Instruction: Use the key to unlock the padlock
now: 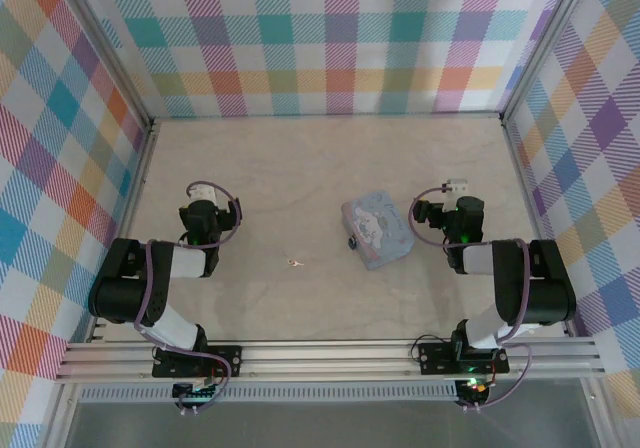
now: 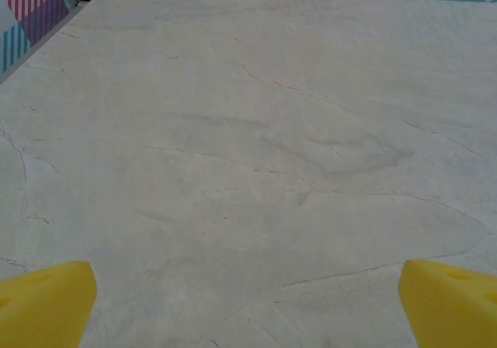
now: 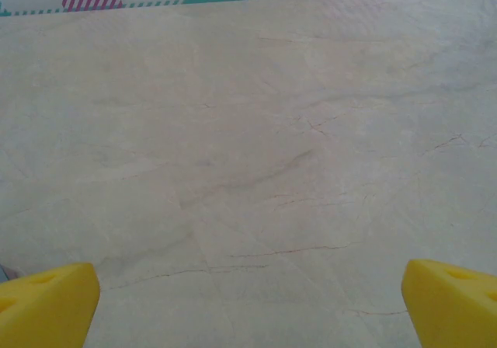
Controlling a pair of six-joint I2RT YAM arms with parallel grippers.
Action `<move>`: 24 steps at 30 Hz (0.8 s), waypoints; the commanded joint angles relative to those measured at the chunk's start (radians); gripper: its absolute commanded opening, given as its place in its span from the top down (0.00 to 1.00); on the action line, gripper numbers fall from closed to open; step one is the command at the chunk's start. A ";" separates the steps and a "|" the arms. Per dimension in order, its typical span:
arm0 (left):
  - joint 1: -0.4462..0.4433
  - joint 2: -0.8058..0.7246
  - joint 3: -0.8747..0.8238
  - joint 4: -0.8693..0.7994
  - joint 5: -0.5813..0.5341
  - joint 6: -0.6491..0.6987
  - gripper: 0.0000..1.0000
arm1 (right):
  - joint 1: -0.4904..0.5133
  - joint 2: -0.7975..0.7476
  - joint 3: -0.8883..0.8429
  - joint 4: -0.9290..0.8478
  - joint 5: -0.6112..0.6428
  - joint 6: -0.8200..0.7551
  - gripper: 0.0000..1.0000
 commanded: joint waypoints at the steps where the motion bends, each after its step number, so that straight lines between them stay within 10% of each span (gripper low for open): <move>1: -0.007 -0.004 -0.012 0.026 -0.014 -0.014 0.00 | -0.002 -0.001 0.016 0.014 -0.019 0.000 0.00; 24: -0.006 -0.047 0.011 -0.046 -0.024 -0.023 0.00 | -0.003 -0.057 0.051 -0.101 0.016 0.014 0.00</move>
